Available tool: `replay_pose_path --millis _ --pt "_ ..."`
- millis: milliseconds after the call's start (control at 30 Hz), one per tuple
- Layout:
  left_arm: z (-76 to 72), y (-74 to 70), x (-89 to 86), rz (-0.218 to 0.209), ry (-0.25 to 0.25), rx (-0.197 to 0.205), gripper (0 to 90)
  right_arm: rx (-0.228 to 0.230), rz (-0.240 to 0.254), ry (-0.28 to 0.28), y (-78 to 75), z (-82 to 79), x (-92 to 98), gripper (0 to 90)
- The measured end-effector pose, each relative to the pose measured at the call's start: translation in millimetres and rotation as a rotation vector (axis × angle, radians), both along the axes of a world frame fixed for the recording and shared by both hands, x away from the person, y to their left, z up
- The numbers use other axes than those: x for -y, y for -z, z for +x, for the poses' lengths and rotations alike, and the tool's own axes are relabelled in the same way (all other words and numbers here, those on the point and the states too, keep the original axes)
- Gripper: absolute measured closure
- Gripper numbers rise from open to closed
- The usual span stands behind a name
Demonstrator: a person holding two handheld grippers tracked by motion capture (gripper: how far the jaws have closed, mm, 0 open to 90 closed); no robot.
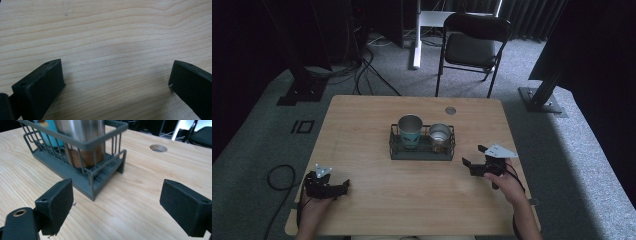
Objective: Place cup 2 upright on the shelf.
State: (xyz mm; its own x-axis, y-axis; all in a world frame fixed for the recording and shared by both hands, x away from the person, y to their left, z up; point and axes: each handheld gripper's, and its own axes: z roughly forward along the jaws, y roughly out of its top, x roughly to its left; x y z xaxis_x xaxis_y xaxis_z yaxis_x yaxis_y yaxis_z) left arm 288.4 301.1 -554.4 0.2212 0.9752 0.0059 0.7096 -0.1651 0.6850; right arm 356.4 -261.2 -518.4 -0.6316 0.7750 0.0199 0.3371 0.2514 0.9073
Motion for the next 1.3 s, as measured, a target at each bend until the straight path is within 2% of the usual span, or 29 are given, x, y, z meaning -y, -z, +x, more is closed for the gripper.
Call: replay_pose_path --millis 200,500,933,1300 --pt "0.0 0.0 0.0 0.000 0.000 0.000 0.4 -0.039 -0.003 0.017 10.3 -6.1 8.8 11.6" --pt "0.0 0.0 0.0 0.000 0.000 0.001 0.4 -0.083 -0.044 0.025 25.2 -14.1 15.9 11.6" --pt "0.0 0.0 -0.1 0.001 0.001 -0.001 0.4 -0.139 -0.084 0.030 33.0 -26.7 25.3 11.6" --pt "0.0 0.0 -0.1 0.002 0.001 -0.001 0.4 -0.194 -0.103 0.071 34.5 -36.4 33.5 11.6"
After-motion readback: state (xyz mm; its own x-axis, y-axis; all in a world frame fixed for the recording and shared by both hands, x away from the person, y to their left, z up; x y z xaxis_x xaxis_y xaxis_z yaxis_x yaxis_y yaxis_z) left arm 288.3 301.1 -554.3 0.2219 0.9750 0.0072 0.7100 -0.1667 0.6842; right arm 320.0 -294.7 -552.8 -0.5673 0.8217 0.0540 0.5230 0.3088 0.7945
